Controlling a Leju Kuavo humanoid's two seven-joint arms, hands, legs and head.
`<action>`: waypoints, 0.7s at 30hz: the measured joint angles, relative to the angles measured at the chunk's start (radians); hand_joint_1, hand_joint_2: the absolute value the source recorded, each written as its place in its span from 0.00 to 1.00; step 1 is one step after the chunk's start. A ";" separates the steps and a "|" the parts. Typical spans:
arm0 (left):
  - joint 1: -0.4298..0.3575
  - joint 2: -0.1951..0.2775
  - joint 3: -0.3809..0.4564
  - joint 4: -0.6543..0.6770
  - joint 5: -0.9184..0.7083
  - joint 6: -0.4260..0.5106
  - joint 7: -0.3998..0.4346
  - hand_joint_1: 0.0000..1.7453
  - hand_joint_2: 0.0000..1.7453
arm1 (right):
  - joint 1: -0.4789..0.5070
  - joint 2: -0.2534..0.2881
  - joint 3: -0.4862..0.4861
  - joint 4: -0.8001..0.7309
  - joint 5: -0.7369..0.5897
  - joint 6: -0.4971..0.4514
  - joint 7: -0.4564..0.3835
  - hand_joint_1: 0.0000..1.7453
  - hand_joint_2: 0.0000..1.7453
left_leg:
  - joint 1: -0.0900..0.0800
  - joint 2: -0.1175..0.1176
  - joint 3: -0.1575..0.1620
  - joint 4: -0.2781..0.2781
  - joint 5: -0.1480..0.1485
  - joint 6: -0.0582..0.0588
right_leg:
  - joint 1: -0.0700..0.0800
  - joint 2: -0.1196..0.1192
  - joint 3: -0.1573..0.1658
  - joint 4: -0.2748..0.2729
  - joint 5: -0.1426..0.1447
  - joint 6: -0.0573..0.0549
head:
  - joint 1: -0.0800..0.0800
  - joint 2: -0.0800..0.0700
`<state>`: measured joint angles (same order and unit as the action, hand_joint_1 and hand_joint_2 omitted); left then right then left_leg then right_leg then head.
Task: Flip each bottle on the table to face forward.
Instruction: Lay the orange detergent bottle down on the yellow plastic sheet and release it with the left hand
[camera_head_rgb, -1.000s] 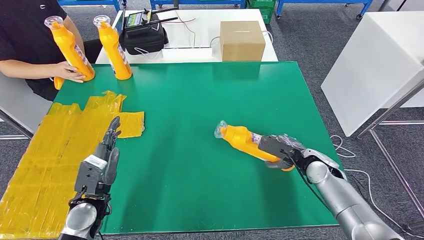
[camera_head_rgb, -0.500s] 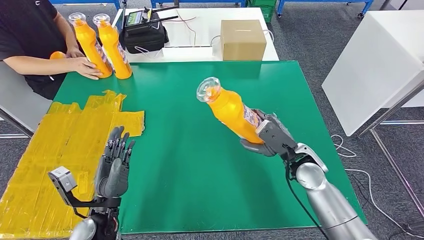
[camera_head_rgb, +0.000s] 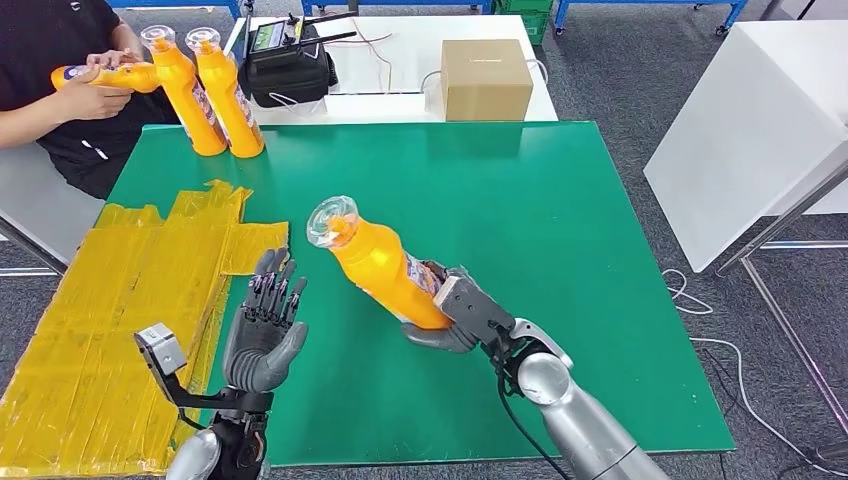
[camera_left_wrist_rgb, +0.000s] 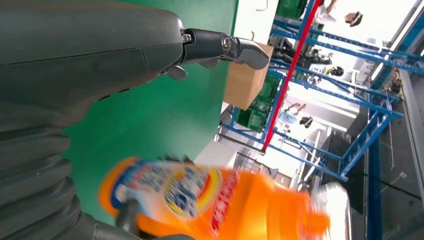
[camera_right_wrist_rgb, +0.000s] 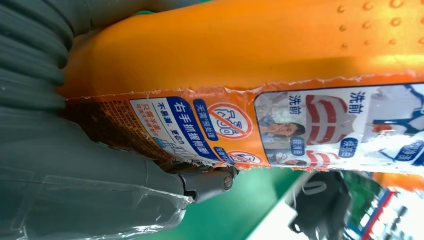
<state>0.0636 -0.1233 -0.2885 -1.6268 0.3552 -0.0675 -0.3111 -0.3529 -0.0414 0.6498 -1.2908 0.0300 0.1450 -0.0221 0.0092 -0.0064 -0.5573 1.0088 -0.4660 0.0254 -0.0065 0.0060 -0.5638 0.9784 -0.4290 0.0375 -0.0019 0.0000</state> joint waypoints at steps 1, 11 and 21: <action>-0.002 0.000 -0.002 0.002 0.000 0.002 0.000 0.00 1.00 | -0.003 0.007 0.007 0.012 -0.002 0.000 0.001 1.00 1.00 | 0.000 0.000 0.000 0.000 0.000 0.000 | 0.000 0.000 0.000 0.000 0.000 0.000 | 0.000 0.000; -0.018 -0.001 -0.017 0.017 0.001 0.004 -0.001 0.00 1.00 | -0.046 0.041 0.046 0.106 -0.027 0.032 0.020 1.00 1.00 | -0.001 0.000 0.000 0.000 0.000 0.000 | -0.001 0.000 0.000 0.000 0.000 0.000 | 0.000 0.000; -0.046 0.014 -0.051 0.043 -0.049 -0.052 -0.002 0.00 1.00 | -0.129 0.064 0.103 0.218 -0.021 0.091 0.036 1.00 1.00 | -0.001 0.000 0.000 0.000 0.000 0.000 | 0.000 0.000 0.000 0.000 0.000 0.000 | 0.000 0.000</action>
<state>0.0171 -0.1091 -0.3394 -1.5836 0.3063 -0.1191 -0.3129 -0.4818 0.0223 0.7529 -1.0727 0.0091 0.2356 0.0138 0.0086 -0.0061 -0.5574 1.0088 -0.4660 0.0254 -0.0069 0.0061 -0.5640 0.9786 -0.4290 0.0375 -0.0017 0.0000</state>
